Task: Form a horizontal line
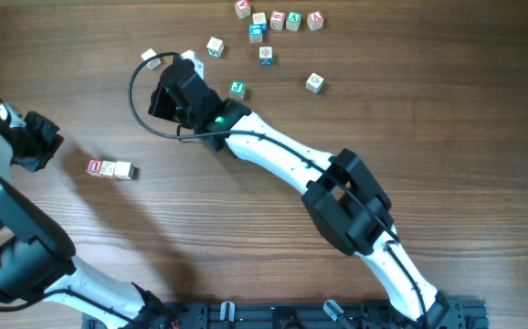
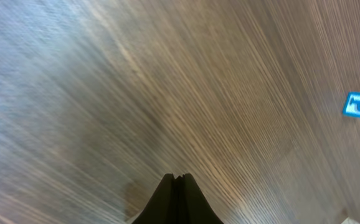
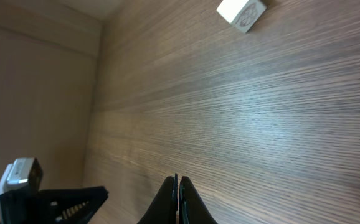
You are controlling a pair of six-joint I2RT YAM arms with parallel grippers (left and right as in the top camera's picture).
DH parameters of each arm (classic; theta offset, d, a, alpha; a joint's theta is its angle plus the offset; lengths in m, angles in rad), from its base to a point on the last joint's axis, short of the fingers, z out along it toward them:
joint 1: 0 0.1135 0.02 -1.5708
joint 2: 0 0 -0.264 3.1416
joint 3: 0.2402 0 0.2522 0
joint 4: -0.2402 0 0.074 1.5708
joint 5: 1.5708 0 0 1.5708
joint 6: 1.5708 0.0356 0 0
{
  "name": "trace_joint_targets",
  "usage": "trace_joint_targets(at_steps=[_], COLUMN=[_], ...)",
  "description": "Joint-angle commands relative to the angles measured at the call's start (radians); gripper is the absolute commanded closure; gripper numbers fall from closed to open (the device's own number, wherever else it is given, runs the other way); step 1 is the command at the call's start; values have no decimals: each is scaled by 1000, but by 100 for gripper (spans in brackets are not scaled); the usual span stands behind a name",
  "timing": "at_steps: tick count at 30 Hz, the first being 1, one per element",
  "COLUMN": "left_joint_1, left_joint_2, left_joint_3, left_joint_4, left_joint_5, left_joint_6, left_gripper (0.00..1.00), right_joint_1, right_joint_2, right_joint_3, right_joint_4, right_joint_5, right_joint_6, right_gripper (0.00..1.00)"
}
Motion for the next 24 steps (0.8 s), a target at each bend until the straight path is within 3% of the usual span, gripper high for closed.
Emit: trace_joint_targets(at_steps=[1, 7, 17, 24], left_joint_1=[10, 10, 10, 10], left_joint_2=[19, 19, 19, 19], left_joint_3=[5, 5, 5, 5], left_joint_4=[0, 4, 4, 4], left_joint_5=[23, 23, 23, 23], left_joint_6=[-13, -13, -13, -13], left_gripper=[96, 96, 96, 96], right_joint_1=[14, 45, 74, 128], right_joint_2=[99, 121, 125, 125], right_joint_3=[-5, -5, -5, -5], right_joint_4=[16, 91, 110, 138], right_joint_5=[-21, -118, -122, -2], right_joint_6=[-10, -111, -112, -165], right_gripper=[95, 95, 96, 95])
